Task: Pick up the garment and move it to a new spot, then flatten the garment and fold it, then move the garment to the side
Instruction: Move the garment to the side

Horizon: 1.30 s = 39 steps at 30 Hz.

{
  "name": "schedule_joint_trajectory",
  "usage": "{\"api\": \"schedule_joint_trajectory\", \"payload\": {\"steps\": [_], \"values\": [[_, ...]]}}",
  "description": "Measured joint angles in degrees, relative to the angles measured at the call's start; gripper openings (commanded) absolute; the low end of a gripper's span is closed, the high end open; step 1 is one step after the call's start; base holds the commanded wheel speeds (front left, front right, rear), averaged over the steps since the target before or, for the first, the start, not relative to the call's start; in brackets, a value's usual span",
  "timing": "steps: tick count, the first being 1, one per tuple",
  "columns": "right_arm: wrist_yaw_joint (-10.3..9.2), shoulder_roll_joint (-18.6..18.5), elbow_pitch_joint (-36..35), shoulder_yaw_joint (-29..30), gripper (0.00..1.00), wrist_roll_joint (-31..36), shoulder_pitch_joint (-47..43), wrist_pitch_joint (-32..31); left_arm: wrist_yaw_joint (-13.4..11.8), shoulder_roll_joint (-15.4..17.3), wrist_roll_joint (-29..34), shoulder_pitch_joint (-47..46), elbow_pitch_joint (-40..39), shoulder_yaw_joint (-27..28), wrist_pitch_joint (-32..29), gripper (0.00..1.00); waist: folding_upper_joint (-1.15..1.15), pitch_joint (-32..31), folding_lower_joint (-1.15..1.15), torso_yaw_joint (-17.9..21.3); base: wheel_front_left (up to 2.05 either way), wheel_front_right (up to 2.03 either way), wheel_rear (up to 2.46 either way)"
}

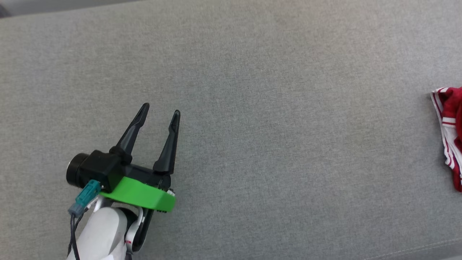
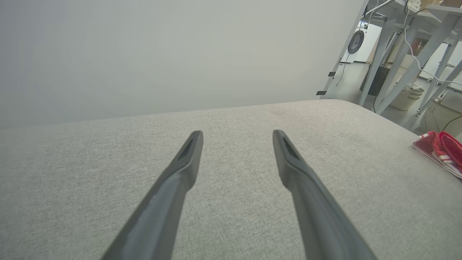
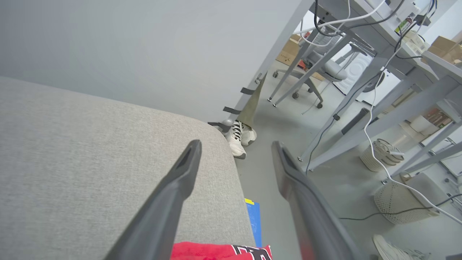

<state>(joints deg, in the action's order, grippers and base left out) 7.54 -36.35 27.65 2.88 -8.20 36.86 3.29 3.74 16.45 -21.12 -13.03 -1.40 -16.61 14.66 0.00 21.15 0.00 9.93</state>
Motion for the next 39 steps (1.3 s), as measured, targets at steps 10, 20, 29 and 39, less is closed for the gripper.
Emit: {"api": "schedule_joint_trajectory", "payload": {"steps": [10,20,29,39], "values": [[0.00,11.29,-21.81,-1.20,1.00,-6.72,-14.24,-1.51,-2.05,-2.93,-0.63,5.44,1.40,6.39,0.02,1.00,0.00,-9.62,0.00,-3.07,0.00,0.00,0.00],[-0.01,23.62,-27.75,-2.71,1.00,-7.70,-26.97,2.14,-1.83,-5.27,1.18,9.30,5.08,9.31,0.01,1.00,0.00,-15.00,0.00,-7.64,0.00,0.00,0.00],[-0.01,29.30,-24.95,-3.22,1.00,-6.61,-31.23,7.17,0.63,-7.99,3.15,10.81,7.05,11.66,0.02,1.00,0.00,-17.55,0.00,-9.67,0.00,0.00,0.00],[-0.01,31.03,-22.54,-3.90,1.00,-5.65,-32.15,8.62,2.20,-10.12,5.65,11.21,6.97,14.03,0.01,1.00,0.00,-17.92,0.00,-9.57,0.00,0.00,0.00]]}}
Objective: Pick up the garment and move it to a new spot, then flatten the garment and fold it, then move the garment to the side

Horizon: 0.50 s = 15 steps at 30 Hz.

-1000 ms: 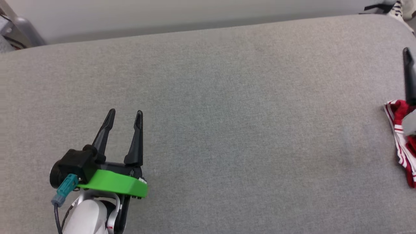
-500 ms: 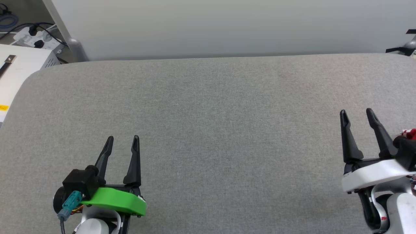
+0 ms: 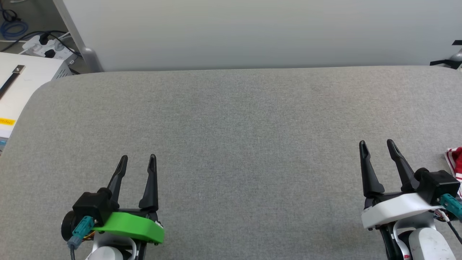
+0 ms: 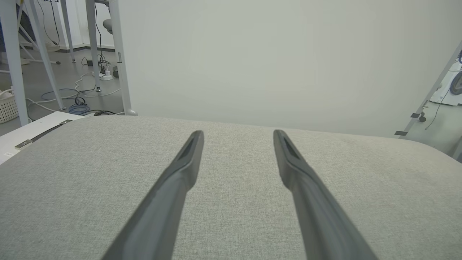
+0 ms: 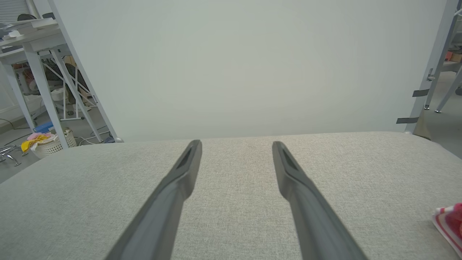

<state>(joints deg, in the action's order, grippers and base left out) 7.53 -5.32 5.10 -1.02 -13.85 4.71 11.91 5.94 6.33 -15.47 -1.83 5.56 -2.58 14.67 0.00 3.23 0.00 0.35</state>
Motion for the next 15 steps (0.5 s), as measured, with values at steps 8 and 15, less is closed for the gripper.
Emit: {"api": "schedule_joint_trajectory", "payload": {"steps": [8,15], "values": [[0.00,-0.05,0.27,-0.58,1.00,0.18,0.00,0.01,0.81,-1.19,0.84,0.34,-0.44,1.25,0.01,1.00,0.00,-0.31,0.00,0.14,0.00,0.00,0.00],[0.00,-0.32,0.29,-1.23,1.00,0.18,0.00,-0.04,0.98,-1.47,0.85,0.57,-0.43,1.37,0.01,1.00,0.00,-0.22,0.00,0.01,0.00,0.00,0.00]]}}
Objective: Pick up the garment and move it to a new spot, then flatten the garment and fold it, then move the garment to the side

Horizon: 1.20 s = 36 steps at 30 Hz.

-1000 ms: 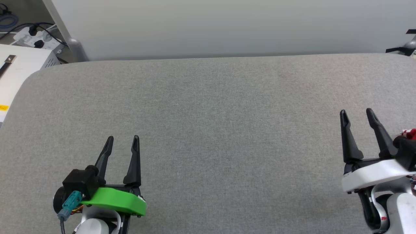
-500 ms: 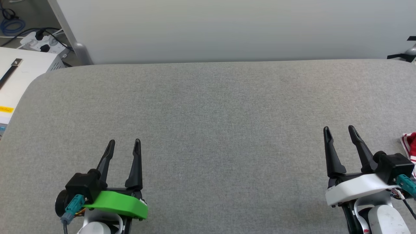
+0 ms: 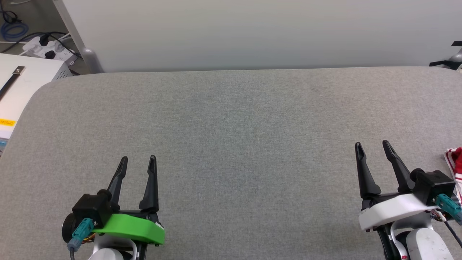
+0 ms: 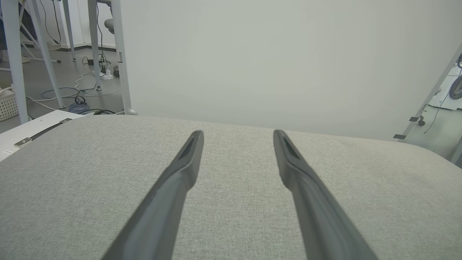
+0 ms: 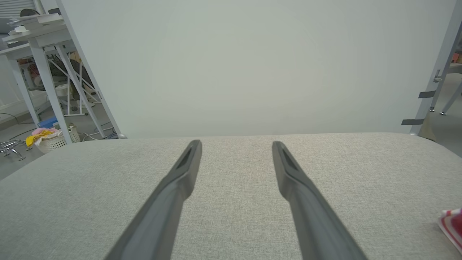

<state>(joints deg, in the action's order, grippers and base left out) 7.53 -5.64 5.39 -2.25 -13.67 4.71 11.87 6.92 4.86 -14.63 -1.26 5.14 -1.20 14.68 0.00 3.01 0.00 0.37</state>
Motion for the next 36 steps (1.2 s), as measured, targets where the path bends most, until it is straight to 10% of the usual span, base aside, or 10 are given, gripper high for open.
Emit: {"api": "schedule_joint_trajectory", "payload": {"steps": [6,7,36], "values": [[0.00,-0.08,-0.08,-0.08,1.00,0.00,0.00,0.00,0.15,-0.32,0.01,0.04,-0.29,0.52,0.00,1.00,0.00,0.06,0.00,-0.08,0.00,0.00,0.00],[0.00,-0.04,-0.08,-0.08,0.00,-0.01,0.02,-0.01,0.14,-0.30,0.01,0.01,-0.33,0.59,-0.04,0.00,0.00,0.08,0.00,-0.09,0.00,0.00,0.00],[0.00,0.32,-0.85,0.32,0.00,2.03,-0.01,-2.13,-0.96,-0.36,2.26,0.01,-1.05,0.58,-2.94,0.00,0.00,-0.55,0.00,-0.14,0.00,0.00,0.00]]}}
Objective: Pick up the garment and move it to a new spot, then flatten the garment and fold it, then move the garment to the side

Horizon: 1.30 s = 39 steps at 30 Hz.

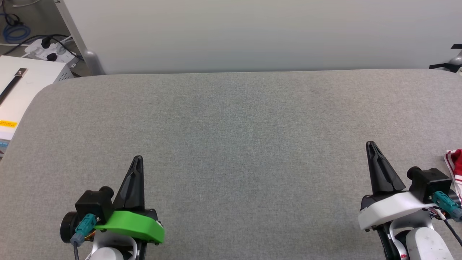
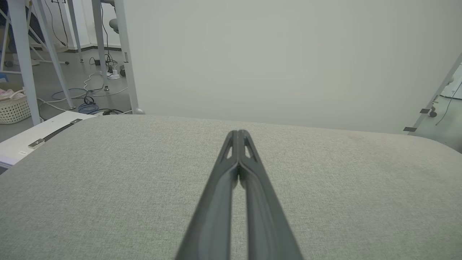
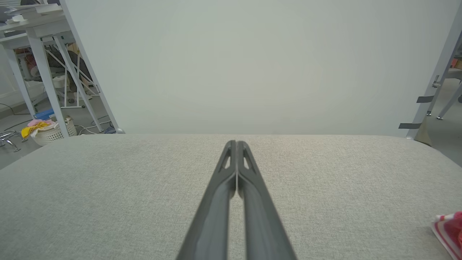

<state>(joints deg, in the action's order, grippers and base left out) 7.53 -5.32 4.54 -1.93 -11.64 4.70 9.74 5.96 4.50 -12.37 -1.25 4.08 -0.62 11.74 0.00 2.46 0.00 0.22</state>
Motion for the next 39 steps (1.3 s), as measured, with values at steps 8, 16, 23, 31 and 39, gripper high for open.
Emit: {"api": "schedule_joint_trajectory", "payload": {"steps": [8,16,23,31,39], "values": [[0.00,0.22,-0.33,0.15,0.00,0.94,-0.22,-0.94,-0.37,-0.13,0.94,0.00,-0.32,0.02,-0.76,0.00,0.00,-0.20,0.00,-0.02,0.00,0.00,0.00],[0.00,0.47,-0.62,0.29,0.00,2.02,-0.87,-1.63,-0.74,-0.31,2.07,0.01,-0.63,0.04,-1.78,0.00,0.00,-0.39,0.00,-0.03,0.00,0.00,0.00],[0.00,0.59,-0.92,0.40,0.00,2.77,-1.07,-2.30,-1.18,-0.37,2.83,0.01,-0.91,0.07,-2.56,0.00,0.00,-0.56,0.00,-0.05,0.00,0.00,0.00],[0.00,0.85,-1.24,0.56,0.00,3.46,-1.17,-3.03,-1.72,-0.49,3.82,0.02,-1.22,0.15,-3.71,0.00,0.00,-0.78,0.00,-0.07,0.00,0.00,0.00],[0.00,0.99,-1.56,0.71,0.00,4.45,-1.43,-3.80,-2.26,-0.56,4.65,0.02,-1.44,0.19,-4.38,0.00,0.00,-0.97,0.00,-0.09,0.00,0.00,0.00]]}}
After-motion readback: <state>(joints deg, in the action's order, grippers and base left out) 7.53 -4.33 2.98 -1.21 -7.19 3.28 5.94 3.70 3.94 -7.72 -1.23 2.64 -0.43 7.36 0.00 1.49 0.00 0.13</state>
